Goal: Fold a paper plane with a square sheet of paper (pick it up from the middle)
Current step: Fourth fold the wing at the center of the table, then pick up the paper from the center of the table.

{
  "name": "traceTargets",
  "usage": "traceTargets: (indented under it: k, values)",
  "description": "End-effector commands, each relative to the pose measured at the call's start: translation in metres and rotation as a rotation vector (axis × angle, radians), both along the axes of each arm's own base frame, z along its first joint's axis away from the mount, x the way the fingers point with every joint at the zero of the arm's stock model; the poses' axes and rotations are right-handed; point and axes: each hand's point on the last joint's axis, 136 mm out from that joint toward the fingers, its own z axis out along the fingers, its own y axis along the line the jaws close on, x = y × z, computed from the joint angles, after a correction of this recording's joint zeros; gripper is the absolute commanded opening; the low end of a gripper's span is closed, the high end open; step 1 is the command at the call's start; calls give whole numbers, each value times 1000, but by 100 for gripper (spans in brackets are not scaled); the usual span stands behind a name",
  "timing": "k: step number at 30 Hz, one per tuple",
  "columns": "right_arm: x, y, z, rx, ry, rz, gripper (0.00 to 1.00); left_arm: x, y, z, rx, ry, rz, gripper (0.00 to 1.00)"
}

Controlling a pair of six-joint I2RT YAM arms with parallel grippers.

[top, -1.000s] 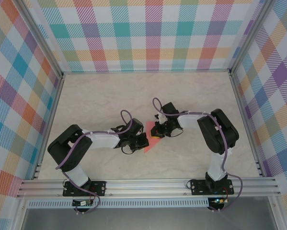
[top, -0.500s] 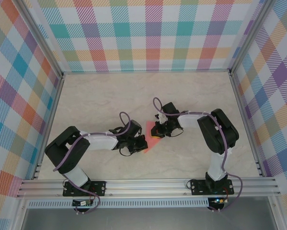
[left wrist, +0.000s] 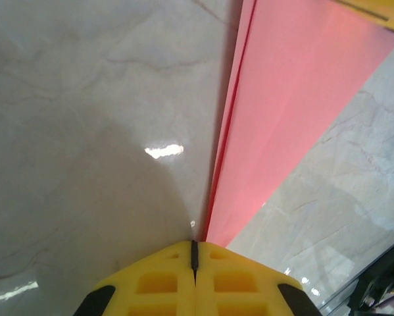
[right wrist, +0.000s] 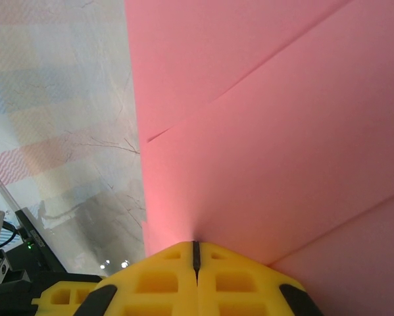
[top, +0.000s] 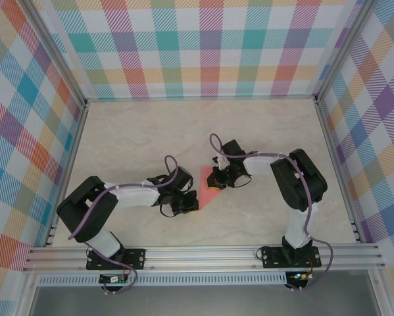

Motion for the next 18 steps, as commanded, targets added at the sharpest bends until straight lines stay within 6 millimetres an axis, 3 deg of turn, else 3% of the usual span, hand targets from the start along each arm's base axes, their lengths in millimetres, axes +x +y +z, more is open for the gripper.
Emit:
traceTargets:
  k: [1,7,11,14,18]
  values:
    - [1,-9,-19,-77,8,-7,0,-9,1,7,-1,32,-53,0]
    - [3,-5,-11,-56,6,-10,0,11,-3,32,-5,-57,-28,0]
    - [12,5,20,16,-27,-23,1,29,6,47,24,-119,42,5]
    - [21,8,50,44,-78,-60,11,42,17,52,50,-156,103,15]
    - [26,-1,68,18,-127,-133,32,57,37,57,101,-199,196,31]
